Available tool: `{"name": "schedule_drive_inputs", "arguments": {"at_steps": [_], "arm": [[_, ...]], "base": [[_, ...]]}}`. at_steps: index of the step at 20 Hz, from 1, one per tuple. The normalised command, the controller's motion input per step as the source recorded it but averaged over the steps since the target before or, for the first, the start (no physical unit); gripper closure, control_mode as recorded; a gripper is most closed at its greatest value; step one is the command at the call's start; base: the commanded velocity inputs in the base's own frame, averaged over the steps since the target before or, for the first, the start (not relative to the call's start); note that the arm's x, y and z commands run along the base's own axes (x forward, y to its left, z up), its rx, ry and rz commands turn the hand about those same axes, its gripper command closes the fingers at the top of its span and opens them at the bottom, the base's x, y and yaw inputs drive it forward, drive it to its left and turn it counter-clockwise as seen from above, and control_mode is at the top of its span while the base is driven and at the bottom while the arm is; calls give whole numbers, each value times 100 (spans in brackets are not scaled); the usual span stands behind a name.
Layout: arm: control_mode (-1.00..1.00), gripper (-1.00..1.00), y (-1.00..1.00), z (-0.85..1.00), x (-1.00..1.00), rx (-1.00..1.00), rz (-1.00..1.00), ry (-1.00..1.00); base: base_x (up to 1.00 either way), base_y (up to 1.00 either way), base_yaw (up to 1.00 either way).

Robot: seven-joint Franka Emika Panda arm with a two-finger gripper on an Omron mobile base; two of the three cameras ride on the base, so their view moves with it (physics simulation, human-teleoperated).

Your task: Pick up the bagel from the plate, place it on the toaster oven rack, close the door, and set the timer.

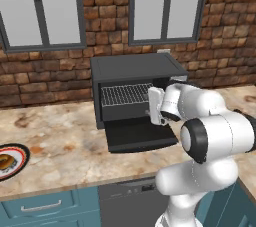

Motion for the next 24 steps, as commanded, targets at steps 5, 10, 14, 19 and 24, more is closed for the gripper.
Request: {"name": "schedule_drive_inputs", "arguments": {"at_steps": [5, 10, 14, 19, 24], "arm": [[-100, -100, 0, -31, 39, 20, 7, -5], [-100, -100, 0, -11, 29, 5, 1, -1], [-100, -100, -3, -32, 12, 0, 1, -3], [-100, -100, -1, -39, 0, 0, 1, -4], [-100, -100, -3, -49, 0, 0, 0, -8]], "base": [[0, 0, 0], [0, 0, 0], [0, 0, 0], [0, 0, 0], [0, 0, 0]]}}
